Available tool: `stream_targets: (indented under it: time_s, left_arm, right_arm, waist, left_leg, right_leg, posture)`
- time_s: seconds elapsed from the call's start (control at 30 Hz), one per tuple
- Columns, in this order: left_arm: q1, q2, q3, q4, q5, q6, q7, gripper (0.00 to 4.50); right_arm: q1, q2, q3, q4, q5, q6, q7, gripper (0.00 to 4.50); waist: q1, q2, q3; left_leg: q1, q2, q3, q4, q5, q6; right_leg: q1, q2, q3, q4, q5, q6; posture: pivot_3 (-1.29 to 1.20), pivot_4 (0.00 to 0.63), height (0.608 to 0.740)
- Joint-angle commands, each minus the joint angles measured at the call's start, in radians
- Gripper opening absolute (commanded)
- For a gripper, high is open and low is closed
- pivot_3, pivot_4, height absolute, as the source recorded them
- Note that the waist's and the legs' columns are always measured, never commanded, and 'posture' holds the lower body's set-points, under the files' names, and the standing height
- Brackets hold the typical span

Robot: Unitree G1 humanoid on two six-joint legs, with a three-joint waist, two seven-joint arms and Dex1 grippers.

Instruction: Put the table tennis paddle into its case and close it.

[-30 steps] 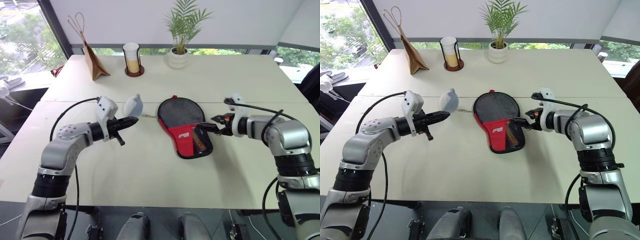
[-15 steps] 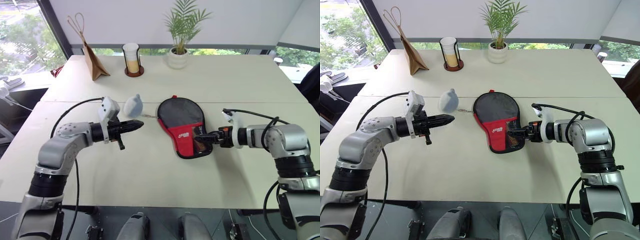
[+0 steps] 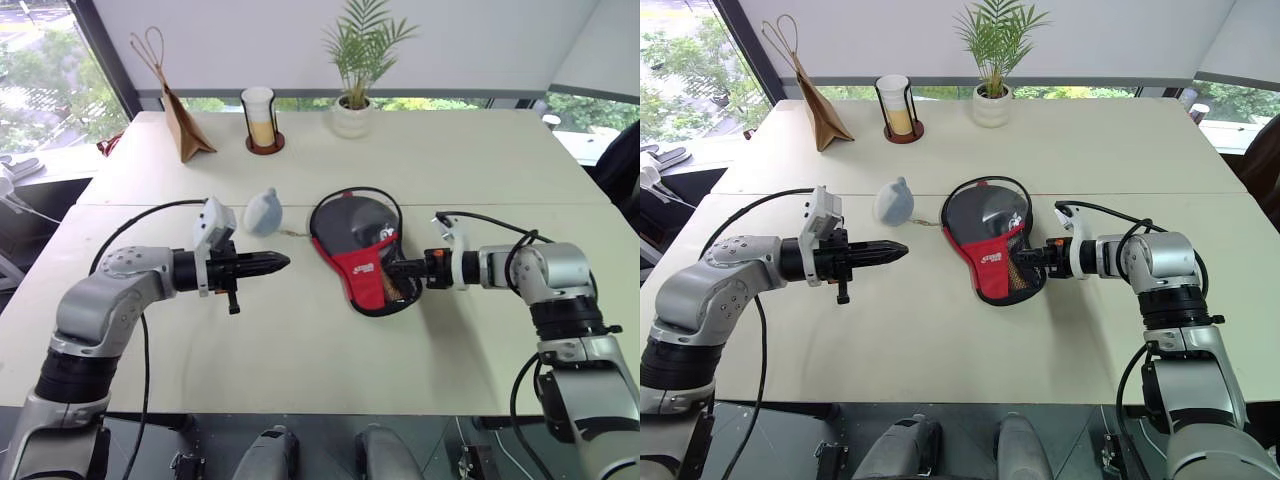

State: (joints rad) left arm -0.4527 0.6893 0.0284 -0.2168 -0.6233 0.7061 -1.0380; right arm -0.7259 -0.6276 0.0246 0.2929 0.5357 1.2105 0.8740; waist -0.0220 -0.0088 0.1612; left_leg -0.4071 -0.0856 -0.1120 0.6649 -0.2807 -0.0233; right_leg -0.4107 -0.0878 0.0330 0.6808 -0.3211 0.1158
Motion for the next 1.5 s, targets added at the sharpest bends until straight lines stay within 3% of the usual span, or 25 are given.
stream_targets:
  time_s: [0.03,0.27,0.63,1.0,1.5]
  left_arm:
    - [0.0,0.015,0.029,-0.021,0.004,-0.025,0.011,0.0]
    - [-0.005,0.008,0.023,-0.013,0.008,-0.038,0.031,0.0]
    - [0.012,0.007,0.017,-0.029,0.005,-0.043,0.043,0.0]
    - [0.009,0.016,0.011,-0.031,0.005,-0.04,0.029,0.0]
    - [0.008,0.013,-0.002,-0.024,0.018,-0.055,0.027,0.0]
  right_arm:
    - [0.036,0.006,-0.006,-0.051,0.042,0.092,0.002,0.04]
    - [0.158,0.006,-0.069,-0.2,0.122,0.272,-0.042,0.04]
    - [0.294,-0.011,-0.181,-0.387,0.209,0.397,-0.115,0.04]
    - [0.423,-0.045,-0.244,-0.493,0.326,0.404,-0.187,0.04]
    - [0.451,0.006,-0.299,-0.557,0.378,0.404,-0.28,0.04]
  waist:
    - [0.002,0.0,0.0]
    - [0.008,0.0,0.0]
    - [0.01,0.0,0.0]
    - [0.011,0.0,0.0]
    - [0.01,0.0,0.0]
  left_leg:
    - [0.0,0.0,0.0,0.0,0.0,0.0]
    - [0.0,-0.001,-0.001,-0.001,0.0,0.0]
    - [0.0,-0.001,-0.002,-0.001,0.0,0.0]
    - [0.0,-0.001,-0.003,-0.001,0.0,0.0]
    - [0.0,-0.001,-0.003,-0.001,0.0,0.0]
  right_leg:
    - [0.0,0.0,0.0,0.0,0.0,0.0]
    - [0.001,-0.001,0.0,-0.001,0.0,0.0]
    - [0.002,-0.001,0.0,-0.001,0.0,0.0]
    - [0.002,-0.002,-0.001,-0.002,0.0,0.0]
    - [0.002,-0.001,-0.001,-0.002,0.0,0.0]
  posture:
    - [0.0,0.15,0.74]
    - [0.0,0.15,0.74]
    - [0.0,0.15,0.74]
    - [0.0,0.15,0.74]
    - [0.0,0.15,0.74]
